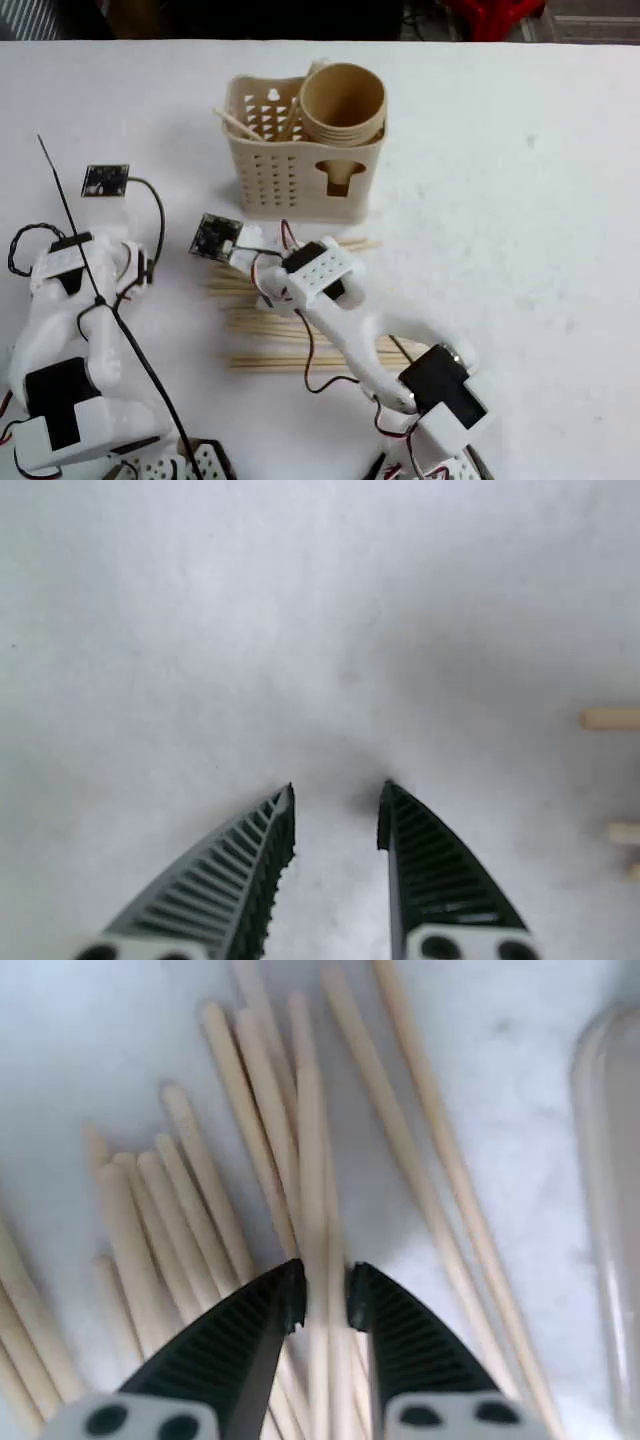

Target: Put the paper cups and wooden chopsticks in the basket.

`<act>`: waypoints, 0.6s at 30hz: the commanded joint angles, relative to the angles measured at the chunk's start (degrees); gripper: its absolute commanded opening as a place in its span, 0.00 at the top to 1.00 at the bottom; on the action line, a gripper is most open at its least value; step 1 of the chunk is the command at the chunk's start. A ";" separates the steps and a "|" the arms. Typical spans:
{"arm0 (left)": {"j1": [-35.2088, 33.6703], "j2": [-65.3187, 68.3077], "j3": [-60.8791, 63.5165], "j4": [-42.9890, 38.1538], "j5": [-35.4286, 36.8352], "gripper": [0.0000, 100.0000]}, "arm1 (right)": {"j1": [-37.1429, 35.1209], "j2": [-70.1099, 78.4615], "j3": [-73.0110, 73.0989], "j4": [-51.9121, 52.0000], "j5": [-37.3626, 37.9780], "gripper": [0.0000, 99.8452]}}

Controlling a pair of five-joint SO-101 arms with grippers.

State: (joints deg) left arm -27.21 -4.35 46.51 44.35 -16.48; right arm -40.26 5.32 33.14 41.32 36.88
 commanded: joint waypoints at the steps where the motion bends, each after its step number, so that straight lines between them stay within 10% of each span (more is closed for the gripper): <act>1: -0.22 -0.13 -0.18 -0.97 -0.35 0.85 | 1.27 -0.31 -1.23 1.45 0.35 0.97; 18: -0.22 -0.13 -0.18 -0.97 -0.35 0.85 | 1.36 -12.09 3.96 7.16 -1.14 0.98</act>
State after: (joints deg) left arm -27.21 -4.35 46.51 44.35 -16.48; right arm -39.47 0.31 33.14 51.16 36.79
